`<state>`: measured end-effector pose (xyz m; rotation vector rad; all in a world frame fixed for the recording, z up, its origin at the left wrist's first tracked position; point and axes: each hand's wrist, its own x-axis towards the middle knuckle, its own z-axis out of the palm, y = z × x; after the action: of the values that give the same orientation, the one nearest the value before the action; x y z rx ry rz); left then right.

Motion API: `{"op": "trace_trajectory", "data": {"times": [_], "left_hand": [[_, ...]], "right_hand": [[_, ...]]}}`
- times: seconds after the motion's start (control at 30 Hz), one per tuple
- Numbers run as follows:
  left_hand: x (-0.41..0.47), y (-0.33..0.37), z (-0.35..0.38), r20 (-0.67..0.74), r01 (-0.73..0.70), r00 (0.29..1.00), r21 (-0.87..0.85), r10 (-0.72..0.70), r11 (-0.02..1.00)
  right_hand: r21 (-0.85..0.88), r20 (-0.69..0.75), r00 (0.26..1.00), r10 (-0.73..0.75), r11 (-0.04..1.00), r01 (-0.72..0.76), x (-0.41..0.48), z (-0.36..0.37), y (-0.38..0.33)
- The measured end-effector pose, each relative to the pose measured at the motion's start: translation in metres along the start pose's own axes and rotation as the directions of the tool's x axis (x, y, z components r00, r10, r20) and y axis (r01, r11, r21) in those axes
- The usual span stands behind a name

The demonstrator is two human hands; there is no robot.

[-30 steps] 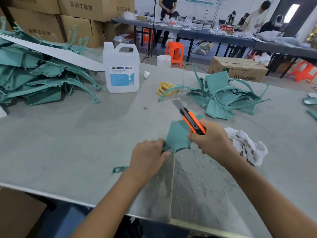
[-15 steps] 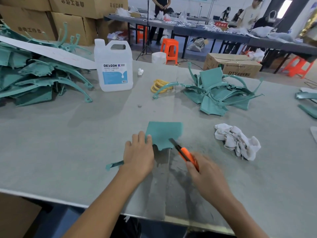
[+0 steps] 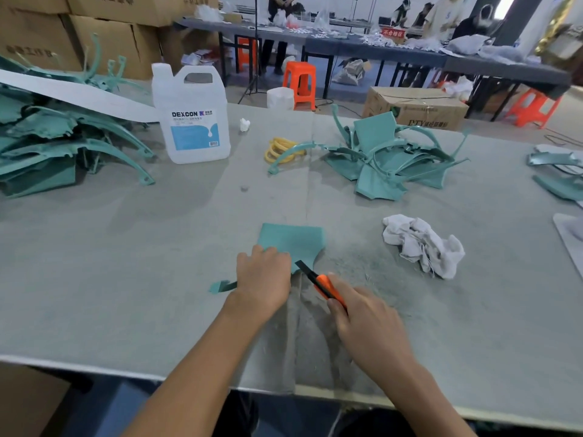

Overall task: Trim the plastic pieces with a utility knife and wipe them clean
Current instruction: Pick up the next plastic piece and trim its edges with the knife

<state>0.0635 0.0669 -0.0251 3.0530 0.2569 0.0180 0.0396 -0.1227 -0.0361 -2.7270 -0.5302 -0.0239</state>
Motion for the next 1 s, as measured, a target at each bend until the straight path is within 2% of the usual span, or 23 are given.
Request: {"op": "trace_trajectory", "data": {"times": [0.2,0.37,0.47,0.57,1.0], "left_hand": [[-0.002,0.005,0.001,-0.084,0.007,0.996,0.003,-0.006,1.0],[-0.003,0.001,0.001,-0.089,0.0,0.996,0.01,0.0,1.0],[-0.001,0.002,0.0,-0.09,0.001,0.996,0.013,0.0,1.0],[-0.001,0.001,0.001,-0.089,0.004,0.996,0.002,-0.004,1.0],[-0.002,0.002,-0.002,-0.07,0.008,0.998,0.029,-0.006,1.0]], "right_hand": [[0.014,-0.009,1.0,0.006,1.0,-0.006,0.0,-0.004,-0.006],[-0.083,-0.002,0.996,0.091,0.992,-0.091,0.011,-0.013,0.012],[-0.018,-0.018,0.998,0.06,0.998,-0.061,0.008,-0.016,0.007],[0.003,0.03,1.0,-0.006,1.0,0.006,0.004,-0.012,-0.004],[0.082,0.001,0.999,0.046,0.996,-0.046,0.002,-0.006,-0.009]]}}
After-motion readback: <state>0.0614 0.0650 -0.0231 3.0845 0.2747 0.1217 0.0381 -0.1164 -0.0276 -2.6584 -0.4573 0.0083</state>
